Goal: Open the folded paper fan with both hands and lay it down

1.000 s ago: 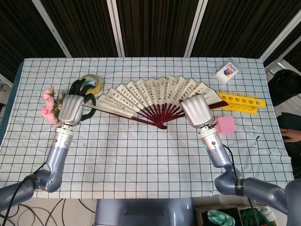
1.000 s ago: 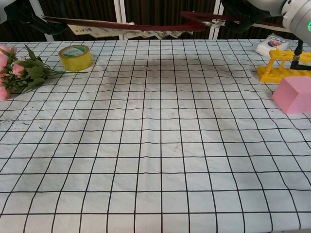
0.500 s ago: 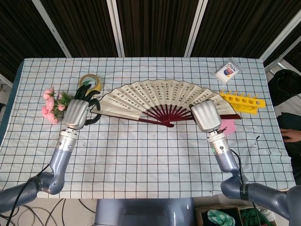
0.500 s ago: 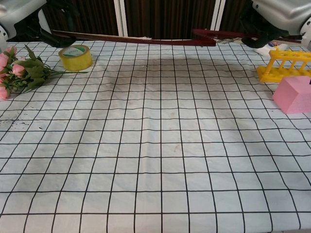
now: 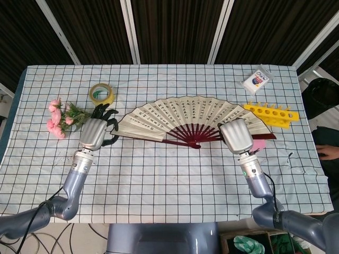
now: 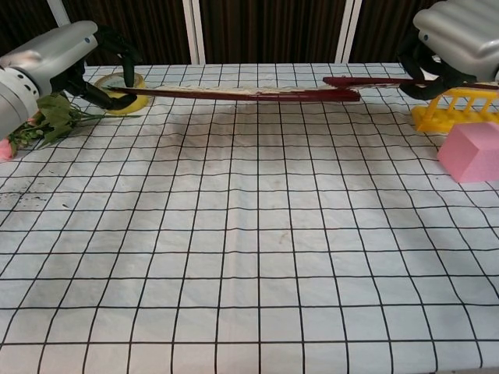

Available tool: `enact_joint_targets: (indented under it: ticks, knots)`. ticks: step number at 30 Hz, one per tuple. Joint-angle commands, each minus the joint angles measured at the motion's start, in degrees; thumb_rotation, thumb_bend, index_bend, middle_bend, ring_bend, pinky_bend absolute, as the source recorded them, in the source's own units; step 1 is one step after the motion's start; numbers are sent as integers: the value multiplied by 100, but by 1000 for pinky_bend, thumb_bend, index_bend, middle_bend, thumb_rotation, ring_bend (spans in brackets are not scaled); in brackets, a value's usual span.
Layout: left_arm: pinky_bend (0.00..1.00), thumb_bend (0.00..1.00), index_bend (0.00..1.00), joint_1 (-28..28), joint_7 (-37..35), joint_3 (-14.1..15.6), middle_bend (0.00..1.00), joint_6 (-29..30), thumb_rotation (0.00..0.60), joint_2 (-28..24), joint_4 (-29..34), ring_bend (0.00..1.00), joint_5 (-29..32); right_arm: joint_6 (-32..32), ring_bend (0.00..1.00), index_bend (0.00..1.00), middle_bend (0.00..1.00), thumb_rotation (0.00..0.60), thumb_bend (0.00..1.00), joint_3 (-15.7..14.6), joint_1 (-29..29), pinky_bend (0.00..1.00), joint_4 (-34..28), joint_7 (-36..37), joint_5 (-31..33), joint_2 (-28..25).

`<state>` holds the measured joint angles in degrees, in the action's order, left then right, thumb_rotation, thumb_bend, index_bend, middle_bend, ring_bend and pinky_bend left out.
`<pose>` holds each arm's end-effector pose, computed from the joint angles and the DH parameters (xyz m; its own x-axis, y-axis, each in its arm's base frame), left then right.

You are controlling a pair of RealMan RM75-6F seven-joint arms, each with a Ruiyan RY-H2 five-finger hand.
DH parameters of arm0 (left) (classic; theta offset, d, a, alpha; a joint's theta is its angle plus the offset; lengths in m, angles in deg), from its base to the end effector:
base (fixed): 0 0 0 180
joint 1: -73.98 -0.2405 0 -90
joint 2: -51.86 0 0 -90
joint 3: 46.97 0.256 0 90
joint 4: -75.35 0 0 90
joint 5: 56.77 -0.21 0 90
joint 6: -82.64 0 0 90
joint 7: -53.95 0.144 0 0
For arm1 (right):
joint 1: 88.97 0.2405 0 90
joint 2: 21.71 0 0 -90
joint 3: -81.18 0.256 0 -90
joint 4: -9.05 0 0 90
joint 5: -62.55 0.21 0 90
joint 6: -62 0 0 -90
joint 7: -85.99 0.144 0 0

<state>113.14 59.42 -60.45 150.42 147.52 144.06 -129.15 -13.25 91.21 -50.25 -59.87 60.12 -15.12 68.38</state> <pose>-0.1735 0.3703 0.0073 0.2806 -0.0030 0.9598 0.9198 -0.2848 -0.2698 -0.1827 -0.3671 0.0475 0.6396 0.2636 0.7221 -0.6694 -0.2708 0.6918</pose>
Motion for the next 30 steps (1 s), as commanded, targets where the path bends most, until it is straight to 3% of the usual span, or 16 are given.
enact_joint_targets:
  ticks: [1,17,19,21,25,27,30]
  knots:
    - [67,394,773,-8,0,36,244,-32,600,72,-83,56,-14,-5,953,794,892,600,320,-39,-69,809,128,86,-40,67]
    - [67,395,773,-100,-110,218,244,-214,600,334,-485,56,-79,63,938,786,880,600,309,-270,-275,808,636,294,-342,215]
    - [67,394,773,-110,-126,224,244,-223,600,367,-516,56,-79,95,926,700,863,600,253,-284,-286,807,635,266,-352,214]
    - [67,394,773,-138,-148,257,244,-243,600,414,-559,56,-83,198,911,521,833,600,178,-321,-312,806,575,141,-322,196]
    - [67,394,773,-173,-196,255,244,-215,600,448,-577,56,-115,358,863,253,754,600,85,-335,-372,796,341,-161,-199,118]
    - [67,395,773,-182,-212,249,243,-201,600,443,-566,56,-133,420,796,95,659,600,26,-344,-396,751,203,-325,-147,71]
    - [67,394,772,-209,-235,229,242,-174,600,419,-524,56,-143,550,617,1,459,600,0,-352,-457,625,-87,-688,36,10]
